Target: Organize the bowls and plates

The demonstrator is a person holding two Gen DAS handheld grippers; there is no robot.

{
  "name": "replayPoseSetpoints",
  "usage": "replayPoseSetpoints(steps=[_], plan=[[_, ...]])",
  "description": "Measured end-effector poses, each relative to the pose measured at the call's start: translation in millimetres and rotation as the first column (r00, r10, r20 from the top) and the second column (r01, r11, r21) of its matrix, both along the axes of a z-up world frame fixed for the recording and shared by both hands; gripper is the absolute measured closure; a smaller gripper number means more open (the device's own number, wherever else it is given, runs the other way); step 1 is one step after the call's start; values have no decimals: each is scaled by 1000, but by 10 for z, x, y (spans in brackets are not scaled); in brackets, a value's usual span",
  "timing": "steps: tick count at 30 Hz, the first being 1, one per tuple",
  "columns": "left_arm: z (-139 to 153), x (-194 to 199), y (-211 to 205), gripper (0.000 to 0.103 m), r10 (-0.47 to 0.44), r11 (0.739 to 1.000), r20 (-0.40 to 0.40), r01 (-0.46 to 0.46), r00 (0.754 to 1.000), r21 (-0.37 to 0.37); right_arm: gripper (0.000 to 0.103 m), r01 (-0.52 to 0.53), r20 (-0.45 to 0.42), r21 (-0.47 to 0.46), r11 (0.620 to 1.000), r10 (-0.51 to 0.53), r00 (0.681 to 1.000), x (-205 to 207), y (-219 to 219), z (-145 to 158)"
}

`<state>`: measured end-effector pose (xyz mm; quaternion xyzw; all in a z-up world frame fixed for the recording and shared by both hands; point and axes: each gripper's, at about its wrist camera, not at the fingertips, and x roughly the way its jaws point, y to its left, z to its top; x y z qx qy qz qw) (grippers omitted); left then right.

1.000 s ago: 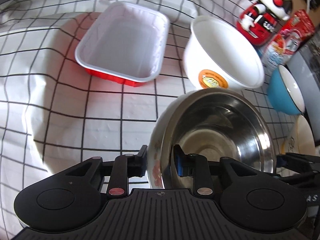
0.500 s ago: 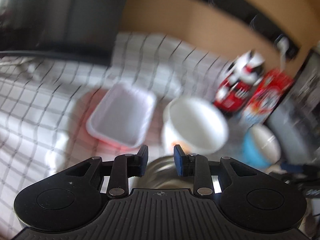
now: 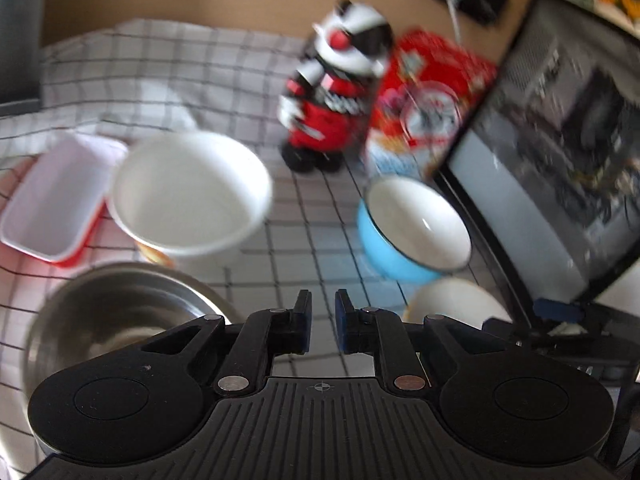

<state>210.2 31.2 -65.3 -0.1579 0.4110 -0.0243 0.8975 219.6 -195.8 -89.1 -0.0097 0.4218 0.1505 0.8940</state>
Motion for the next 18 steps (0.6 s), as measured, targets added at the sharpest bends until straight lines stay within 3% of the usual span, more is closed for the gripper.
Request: replayPoseSetpoints(steps=[3,7,12,18], plan=[[-55,33,-36,88,-28,999,-16,27,999,-41,5,59,-48,84,995,-55,997,9,-238,-82],[-93,143,-60,85,-80,985,-3,78,997,-156,5,165,-163,203,965,-133,978,73,-524,-291],[-159,269,-396,84,-145,989,-41,143,989,-48,5,205,-227,217,954,-155,961,76,-577,-531],[-293,367,-572,81,-202,979,-85,198,976,-54,5,218,-290,204,954,-154,945,136,-558,-702]])
